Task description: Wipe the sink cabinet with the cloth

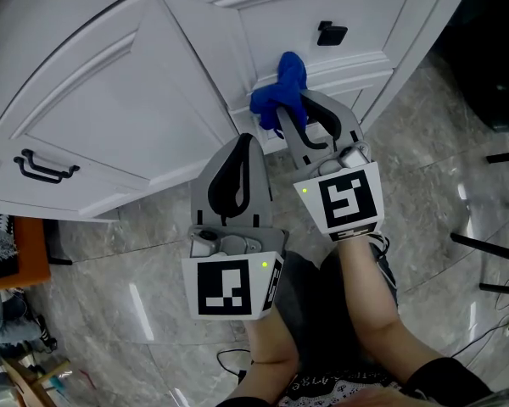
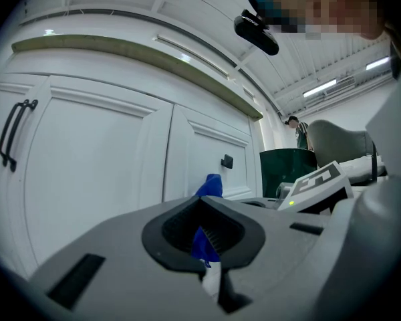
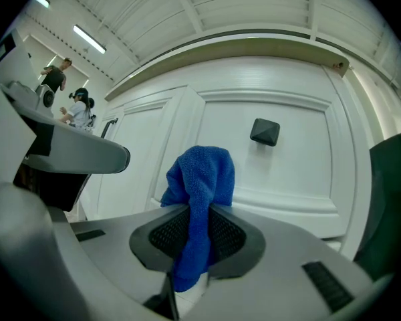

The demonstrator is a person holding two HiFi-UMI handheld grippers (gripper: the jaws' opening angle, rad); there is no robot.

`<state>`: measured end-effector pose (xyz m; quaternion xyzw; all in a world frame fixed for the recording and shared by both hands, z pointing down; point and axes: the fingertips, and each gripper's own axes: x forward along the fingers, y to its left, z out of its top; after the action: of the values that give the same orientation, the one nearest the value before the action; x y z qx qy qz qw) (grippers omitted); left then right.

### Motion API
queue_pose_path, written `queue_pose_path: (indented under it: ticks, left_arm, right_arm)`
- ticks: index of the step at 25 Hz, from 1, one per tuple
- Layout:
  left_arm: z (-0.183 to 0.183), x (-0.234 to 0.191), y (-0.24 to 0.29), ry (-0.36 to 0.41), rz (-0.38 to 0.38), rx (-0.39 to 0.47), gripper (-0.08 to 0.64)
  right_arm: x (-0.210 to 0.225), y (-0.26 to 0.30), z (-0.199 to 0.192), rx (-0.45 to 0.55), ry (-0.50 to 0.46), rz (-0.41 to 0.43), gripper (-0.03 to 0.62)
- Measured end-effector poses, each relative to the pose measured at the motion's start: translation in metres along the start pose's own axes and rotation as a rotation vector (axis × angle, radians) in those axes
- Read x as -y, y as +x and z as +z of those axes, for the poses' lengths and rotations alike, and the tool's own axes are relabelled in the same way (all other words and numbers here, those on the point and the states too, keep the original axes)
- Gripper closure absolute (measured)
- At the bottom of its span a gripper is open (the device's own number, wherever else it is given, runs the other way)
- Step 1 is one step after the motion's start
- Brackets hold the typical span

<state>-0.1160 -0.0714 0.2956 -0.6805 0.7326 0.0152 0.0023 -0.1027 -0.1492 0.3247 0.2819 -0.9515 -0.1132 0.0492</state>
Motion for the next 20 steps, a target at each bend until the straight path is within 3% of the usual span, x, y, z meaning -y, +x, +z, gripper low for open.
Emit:
queue_pose_path:
  ticks: [20]
  left_arm:
    - [-0.008, 0.006, 0.010, 0.010, -0.009, -0.022, 0.555]
  right_arm:
    - [0.015, -0.005, -0.004, 0.000, 0.036, -0.038, 0.512]
